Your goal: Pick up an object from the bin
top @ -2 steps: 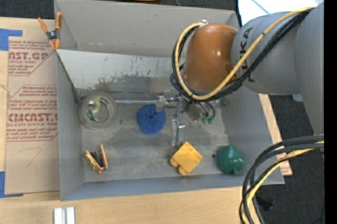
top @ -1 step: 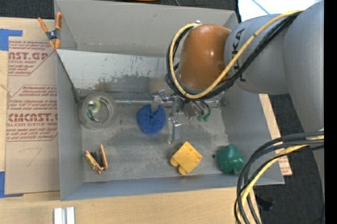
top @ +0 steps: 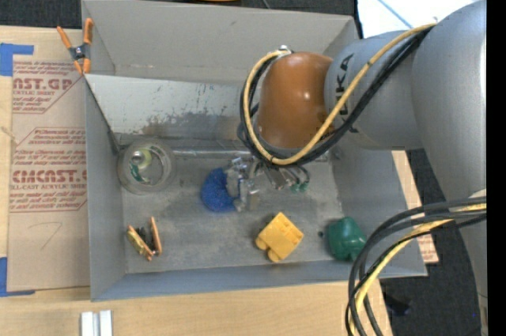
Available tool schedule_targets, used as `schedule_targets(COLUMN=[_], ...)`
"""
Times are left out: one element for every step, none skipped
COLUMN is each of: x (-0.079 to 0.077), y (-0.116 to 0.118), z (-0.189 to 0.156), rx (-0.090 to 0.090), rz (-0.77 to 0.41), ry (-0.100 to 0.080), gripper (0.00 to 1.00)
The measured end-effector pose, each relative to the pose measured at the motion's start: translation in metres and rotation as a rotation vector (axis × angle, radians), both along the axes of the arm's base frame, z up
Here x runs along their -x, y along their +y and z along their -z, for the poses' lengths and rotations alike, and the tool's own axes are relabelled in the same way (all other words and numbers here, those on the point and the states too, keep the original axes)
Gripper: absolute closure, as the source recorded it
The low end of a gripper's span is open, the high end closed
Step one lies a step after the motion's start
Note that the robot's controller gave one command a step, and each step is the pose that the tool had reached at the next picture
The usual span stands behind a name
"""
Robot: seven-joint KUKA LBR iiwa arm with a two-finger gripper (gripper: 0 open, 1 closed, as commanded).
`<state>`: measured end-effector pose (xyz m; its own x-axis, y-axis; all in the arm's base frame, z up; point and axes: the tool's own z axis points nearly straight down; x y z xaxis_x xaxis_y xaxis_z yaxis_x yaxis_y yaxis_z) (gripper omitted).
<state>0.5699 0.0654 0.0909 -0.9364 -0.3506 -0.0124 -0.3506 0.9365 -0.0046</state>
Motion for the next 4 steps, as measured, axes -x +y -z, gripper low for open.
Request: schedule_targets(x=[0.001,0.001,-0.006,-0.006], y=[0.0,0.0,0.011,-0.006], z=[0.001,0.001,-0.012,0.021], rx=[-0.001,-0.001,0.001,-0.005], rz=[0.0,0.0,-0.186,0.024], ry=[0.003,0.003,0.0,-0.003], gripper=[0.0,0.0,0.0,0.0])
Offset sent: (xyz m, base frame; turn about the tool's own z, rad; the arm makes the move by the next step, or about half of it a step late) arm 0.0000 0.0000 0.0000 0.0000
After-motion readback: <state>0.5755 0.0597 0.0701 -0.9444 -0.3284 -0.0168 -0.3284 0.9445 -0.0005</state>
